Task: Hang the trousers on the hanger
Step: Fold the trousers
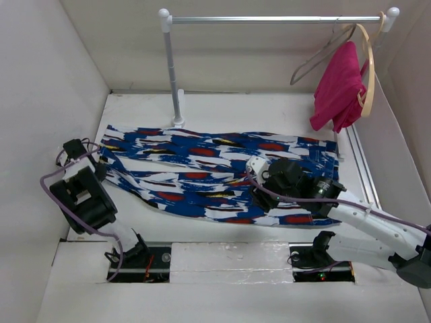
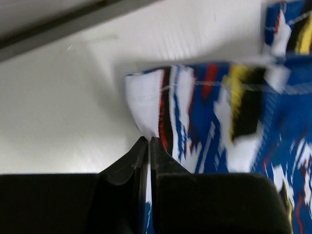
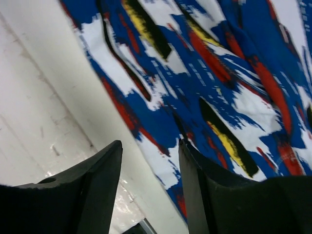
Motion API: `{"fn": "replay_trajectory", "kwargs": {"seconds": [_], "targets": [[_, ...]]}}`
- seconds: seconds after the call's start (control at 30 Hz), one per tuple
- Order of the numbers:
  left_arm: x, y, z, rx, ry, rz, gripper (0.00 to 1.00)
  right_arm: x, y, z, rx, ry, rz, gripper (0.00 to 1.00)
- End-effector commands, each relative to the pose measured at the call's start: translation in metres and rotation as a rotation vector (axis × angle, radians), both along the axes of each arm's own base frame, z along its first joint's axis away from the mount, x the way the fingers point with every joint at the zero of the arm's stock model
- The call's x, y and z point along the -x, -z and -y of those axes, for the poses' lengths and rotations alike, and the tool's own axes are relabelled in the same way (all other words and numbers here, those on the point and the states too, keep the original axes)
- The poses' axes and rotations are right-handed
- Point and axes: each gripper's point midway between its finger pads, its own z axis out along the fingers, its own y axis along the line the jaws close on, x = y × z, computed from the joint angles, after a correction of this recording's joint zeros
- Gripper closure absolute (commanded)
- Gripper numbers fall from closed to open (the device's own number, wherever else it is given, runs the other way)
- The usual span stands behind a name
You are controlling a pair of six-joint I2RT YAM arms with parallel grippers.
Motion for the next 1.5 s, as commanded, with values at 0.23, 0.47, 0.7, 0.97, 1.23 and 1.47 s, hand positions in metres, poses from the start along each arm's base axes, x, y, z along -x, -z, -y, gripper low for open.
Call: {"fn": "replay_trajectory", "kwargs": {"seconds": [0.23, 0.47, 0.7, 0.97, 1.23, 1.47], "targets": [[0.058, -0.144, 0.023, -0.244, -0.016, 0.136, 1.00, -0.057, -0.011, 0.012, -0.175, 0.141, -0.001, 0.46], [0.097, -0.178, 0.045, -0.263, -0.015, 0.156, 1.00, -0.061, 0.009, 0.032, -0.186, 0.219, -0.071, 0.60], [0.062, -0.183, 0.075, -0.148, 0.132, 0.342, 1.00, -0.077, 0.038, 0.134, -0.136, 0.680, -0.075, 0.54], [0.039, -0.204, 0.136, 0.049, 0.270, 0.603, 1.00, -0.080, 0.083, 0.260, -0.014, 1.181, -0.182, 0.52], [0.034, -0.214, 0.157, 0.047, 0.341, 0.656, 1.00, -0.080, 0.120, 0.281, -0.037, 1.319, -0.325, 0.53], [0.033, -0.200, 0.148, -0.005, 0.326, 0.618, 1.00, -0.113, 0.159, 0.302, 0.014, 1.281, -0.462, 0.54]]}}
